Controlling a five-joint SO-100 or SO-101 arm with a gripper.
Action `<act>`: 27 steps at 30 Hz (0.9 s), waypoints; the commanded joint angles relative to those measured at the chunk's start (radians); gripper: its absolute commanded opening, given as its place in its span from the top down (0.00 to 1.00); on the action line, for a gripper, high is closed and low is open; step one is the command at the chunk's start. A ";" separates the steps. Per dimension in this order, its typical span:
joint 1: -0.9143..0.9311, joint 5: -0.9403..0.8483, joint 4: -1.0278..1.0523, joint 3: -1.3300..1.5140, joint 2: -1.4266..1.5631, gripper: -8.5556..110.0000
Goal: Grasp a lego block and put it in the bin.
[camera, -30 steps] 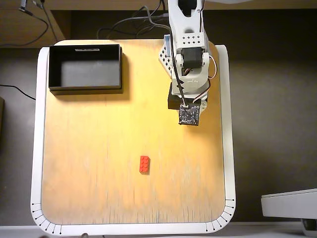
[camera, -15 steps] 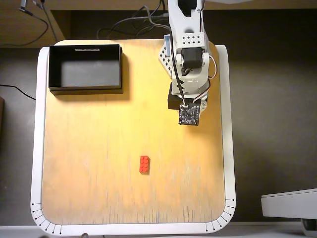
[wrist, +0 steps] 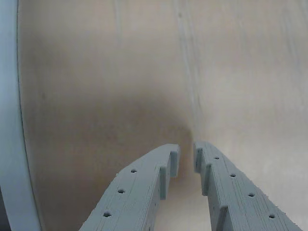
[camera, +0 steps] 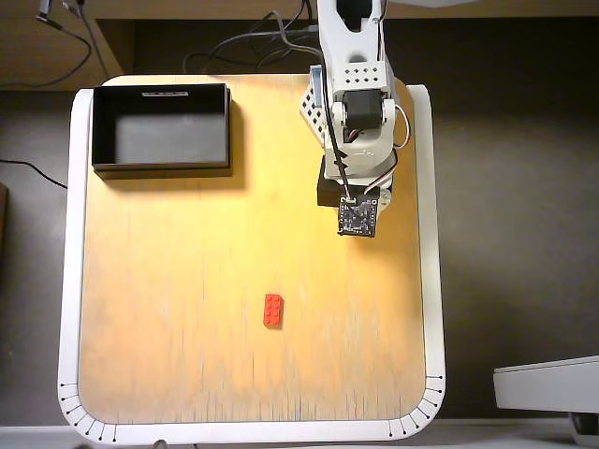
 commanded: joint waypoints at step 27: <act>-0.026 -0.035 0.005 0.173 0.089 0.93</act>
